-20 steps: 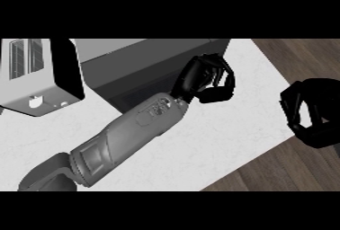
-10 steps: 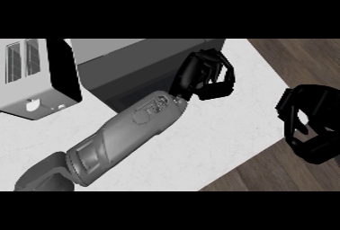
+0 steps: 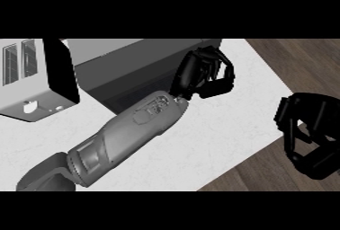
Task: Pick up the milk, place it into the microwave and close the microwave
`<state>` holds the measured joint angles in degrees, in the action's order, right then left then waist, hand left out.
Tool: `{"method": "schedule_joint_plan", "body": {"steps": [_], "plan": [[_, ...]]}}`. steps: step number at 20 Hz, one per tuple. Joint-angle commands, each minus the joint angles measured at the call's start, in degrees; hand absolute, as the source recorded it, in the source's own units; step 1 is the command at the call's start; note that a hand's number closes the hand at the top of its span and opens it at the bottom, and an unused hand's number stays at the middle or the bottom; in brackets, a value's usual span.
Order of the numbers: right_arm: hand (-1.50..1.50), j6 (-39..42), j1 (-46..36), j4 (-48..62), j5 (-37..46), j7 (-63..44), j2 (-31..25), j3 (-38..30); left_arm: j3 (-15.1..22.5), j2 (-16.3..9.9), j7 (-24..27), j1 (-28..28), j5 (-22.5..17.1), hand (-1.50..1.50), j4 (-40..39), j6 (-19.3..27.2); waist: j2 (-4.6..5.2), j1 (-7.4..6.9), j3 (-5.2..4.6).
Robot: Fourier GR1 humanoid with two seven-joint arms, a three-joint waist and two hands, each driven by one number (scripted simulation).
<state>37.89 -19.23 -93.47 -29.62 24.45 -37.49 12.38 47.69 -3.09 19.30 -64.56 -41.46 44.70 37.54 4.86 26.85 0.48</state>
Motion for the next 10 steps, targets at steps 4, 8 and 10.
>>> {"method": "schedule_joint_plan", "body": {"steps": [4,8,10], "plan": [[1.50,5.1,2.4,-2.5,0.2,-2.2,-1.5,5.5,-8.7,3.0,-6.2,3.3,-11.1,1.50,-1.9,-1.1,3.39,-2.36,-0.83],[1.50,4.4,5.3,-4.7,-1.3,-2.9,0.2,7.9,-14.8,3.1,-3.5,5.1,-16.7,1.50,-0.4,-2.6,2.79,-3.81,-0.86],[1.50,3.5,6.4,-5.5,-1.6,-3.3,0.5,8.2,-14.7,3.1,-3.2,5.9,-18.6,1.50,-0.4,-4.6,2.58,-4.27,-0.75]]}}
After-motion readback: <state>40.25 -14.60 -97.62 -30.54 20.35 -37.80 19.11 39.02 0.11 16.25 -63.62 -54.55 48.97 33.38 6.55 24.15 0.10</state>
